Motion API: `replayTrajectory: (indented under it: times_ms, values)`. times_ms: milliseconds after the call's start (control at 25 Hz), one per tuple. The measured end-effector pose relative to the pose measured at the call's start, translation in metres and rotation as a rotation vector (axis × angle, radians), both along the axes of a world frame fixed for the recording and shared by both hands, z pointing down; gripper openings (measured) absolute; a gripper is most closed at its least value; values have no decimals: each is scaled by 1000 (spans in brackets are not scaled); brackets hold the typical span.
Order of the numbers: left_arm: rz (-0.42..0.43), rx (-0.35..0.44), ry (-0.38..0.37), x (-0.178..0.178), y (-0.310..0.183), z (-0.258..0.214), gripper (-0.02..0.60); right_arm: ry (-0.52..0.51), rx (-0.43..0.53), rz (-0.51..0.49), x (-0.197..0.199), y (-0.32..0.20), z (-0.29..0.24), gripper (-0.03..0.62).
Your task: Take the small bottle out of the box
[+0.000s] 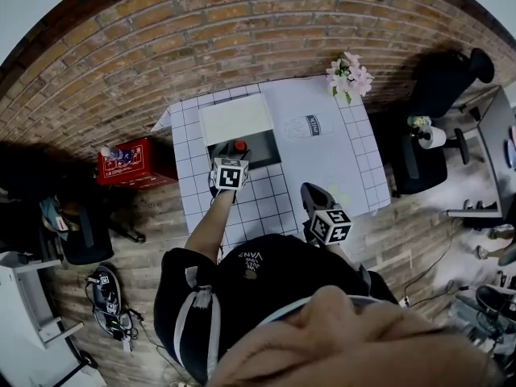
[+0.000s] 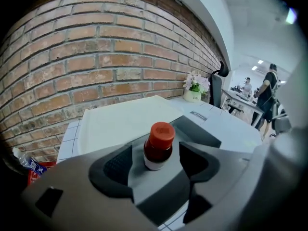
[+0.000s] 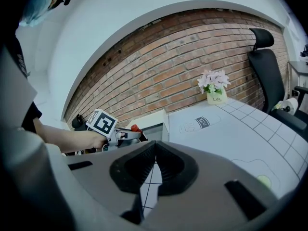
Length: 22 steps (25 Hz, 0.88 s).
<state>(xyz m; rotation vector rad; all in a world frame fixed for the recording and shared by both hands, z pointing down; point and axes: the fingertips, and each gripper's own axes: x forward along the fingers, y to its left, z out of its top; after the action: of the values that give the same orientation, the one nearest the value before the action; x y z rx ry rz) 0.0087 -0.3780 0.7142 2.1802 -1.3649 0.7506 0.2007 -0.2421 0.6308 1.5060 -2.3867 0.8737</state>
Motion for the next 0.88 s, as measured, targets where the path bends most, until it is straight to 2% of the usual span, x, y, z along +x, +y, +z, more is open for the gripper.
replayTrajectory:
  times_ms: [160,520,640,880]
  values:
    - [22,-48,-16,7,-1,12,296,-3,-4,6,1,-1,2,3]
    - [75,-89,-78,14,-7,23,291,-4,-6,14,0,-2,2,3]
    - [69,-89,-92,11,-8,25,227,-3,-7,18,1,-2,2,3]
    - [82,-79,-106,10,-7,19,225,-6,-9,20,-1,0,2,3]
